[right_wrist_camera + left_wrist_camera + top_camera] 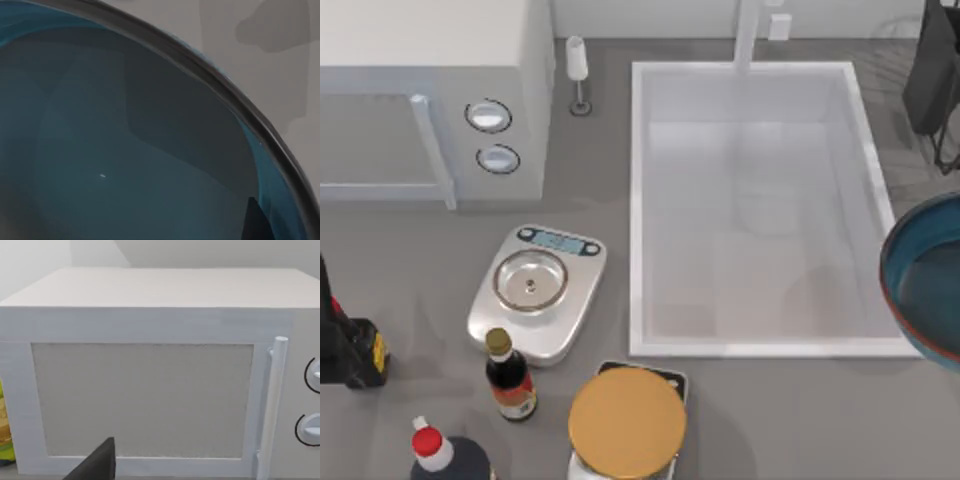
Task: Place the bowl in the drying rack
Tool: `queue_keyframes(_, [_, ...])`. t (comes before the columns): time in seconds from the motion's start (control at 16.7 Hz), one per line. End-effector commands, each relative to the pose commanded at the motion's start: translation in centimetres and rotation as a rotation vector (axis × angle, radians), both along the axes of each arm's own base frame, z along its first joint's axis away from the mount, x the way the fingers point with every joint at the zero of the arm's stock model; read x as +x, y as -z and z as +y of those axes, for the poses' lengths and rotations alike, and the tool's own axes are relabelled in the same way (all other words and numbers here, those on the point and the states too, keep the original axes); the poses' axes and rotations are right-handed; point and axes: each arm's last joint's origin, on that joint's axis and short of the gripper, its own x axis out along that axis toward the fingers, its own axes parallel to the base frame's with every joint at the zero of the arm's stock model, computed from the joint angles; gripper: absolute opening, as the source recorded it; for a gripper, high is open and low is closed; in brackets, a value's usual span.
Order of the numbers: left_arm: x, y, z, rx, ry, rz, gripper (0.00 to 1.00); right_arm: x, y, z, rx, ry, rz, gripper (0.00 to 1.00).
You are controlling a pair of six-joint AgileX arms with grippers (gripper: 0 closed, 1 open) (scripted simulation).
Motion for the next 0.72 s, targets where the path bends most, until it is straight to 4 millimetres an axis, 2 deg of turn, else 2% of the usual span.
queue_keyframes(0.18, [0.0,0.0,0.0,0.0,0.0,0.0,1.0,0.1,-0.2,-0.3,0.025,0.007,-0.034,0.0])
queue_keyframes(0.36, [0.0,0.0,0.0,0.0,0.0,0.0,1.0,0.5,-0.6,-1.7,0.105,0.039,-0.161,0.0])
queue_keyframes(0.54, [0.0,0.0,0.0,0.0,0.0,0.0,1.0,1.3,-1.3,-4.2,0.2,0.091,-0.38,0.0])
queue_keyframes(0.72, [0.0,0.0,0.0,0.0,0.0,0.0,1.0,1.8,-2.4,-7.5,0.26,0.135,-0.669,0.0])
